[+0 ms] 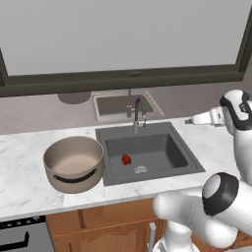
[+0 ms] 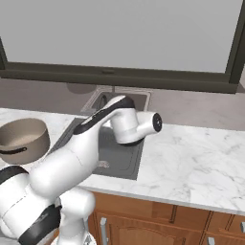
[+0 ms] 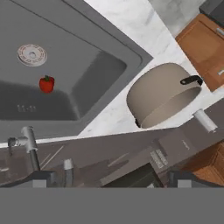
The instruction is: Dump the bell pepper from the pot into the sink. Then turn on the water and wash the bell pepper. Then turn off the water and put the bell pepper back in the pot.
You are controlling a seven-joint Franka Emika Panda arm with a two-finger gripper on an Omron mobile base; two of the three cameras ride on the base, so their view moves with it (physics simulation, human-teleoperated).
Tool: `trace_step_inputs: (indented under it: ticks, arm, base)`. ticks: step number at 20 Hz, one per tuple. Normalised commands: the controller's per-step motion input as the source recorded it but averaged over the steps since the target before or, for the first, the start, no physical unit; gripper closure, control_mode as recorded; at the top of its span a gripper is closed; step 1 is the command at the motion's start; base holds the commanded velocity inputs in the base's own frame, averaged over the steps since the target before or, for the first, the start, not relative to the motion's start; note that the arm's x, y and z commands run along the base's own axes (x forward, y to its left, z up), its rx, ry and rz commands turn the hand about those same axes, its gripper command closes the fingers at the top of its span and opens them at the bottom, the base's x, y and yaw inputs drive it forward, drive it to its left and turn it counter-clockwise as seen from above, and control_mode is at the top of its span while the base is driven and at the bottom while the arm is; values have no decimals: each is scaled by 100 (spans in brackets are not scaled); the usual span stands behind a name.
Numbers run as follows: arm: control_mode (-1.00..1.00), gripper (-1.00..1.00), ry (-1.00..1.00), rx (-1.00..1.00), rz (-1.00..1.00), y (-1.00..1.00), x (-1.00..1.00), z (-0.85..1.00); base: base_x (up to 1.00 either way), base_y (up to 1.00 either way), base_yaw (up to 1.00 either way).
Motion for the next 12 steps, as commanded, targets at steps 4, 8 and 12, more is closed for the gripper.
trace_step_inputs:
  ticks: [4,8,12]
  arm:
    - [-100,-100,22,22,0,1,77,-26]
    - [-100,-100,14,16,0,0,57,-28]
    - [-100,-100,3,7,-2,0,28,-26]
  base:
    - [0,0,0]
    - [0,0,0]
    - [0,0,0]
